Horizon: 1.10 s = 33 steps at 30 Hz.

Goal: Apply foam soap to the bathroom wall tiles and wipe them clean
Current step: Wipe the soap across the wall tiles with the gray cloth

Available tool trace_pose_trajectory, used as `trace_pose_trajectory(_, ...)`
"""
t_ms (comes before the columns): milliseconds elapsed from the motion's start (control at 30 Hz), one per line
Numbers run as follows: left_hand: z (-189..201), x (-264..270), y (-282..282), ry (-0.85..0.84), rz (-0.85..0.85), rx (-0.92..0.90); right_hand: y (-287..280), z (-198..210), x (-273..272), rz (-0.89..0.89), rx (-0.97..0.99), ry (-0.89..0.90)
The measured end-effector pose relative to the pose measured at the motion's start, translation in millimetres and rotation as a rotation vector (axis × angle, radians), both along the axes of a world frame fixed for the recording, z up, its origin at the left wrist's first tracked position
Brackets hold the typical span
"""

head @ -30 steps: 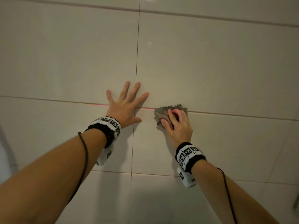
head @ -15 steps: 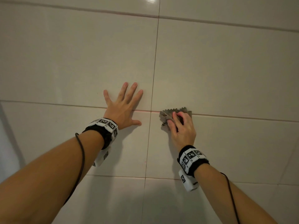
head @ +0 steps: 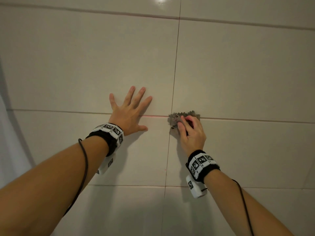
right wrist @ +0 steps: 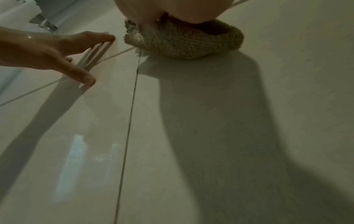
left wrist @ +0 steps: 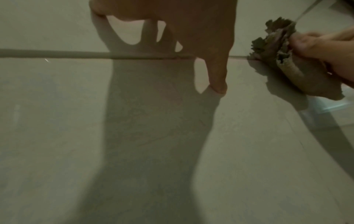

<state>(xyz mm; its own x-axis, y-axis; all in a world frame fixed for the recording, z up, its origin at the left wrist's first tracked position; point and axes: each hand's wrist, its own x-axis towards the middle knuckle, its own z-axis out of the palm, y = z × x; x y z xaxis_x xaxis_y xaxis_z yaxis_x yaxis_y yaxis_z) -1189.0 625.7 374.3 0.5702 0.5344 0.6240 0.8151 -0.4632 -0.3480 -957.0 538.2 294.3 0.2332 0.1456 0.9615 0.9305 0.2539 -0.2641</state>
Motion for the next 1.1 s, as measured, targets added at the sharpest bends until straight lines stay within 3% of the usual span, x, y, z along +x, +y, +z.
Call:
trace_pose_trajectory(500,-1.4,-47.7,18.9,-0.043,0.017,-0.016,22.7,0.3,-36.7,0.067,0.048,-0.037)
trace_pose_trajectory(667,-5.7,-54.5,26.6,-0.067,0.004,-0.004,30.0,-6.7,-43.4,0.087,0.090,-0.170)
trace_pose_trajectory(1100,-8.0,-68.8,32.5,-0.065,-0.012,0.064,39.0,3.2,-80.0,0.047,0.072,-0.076)
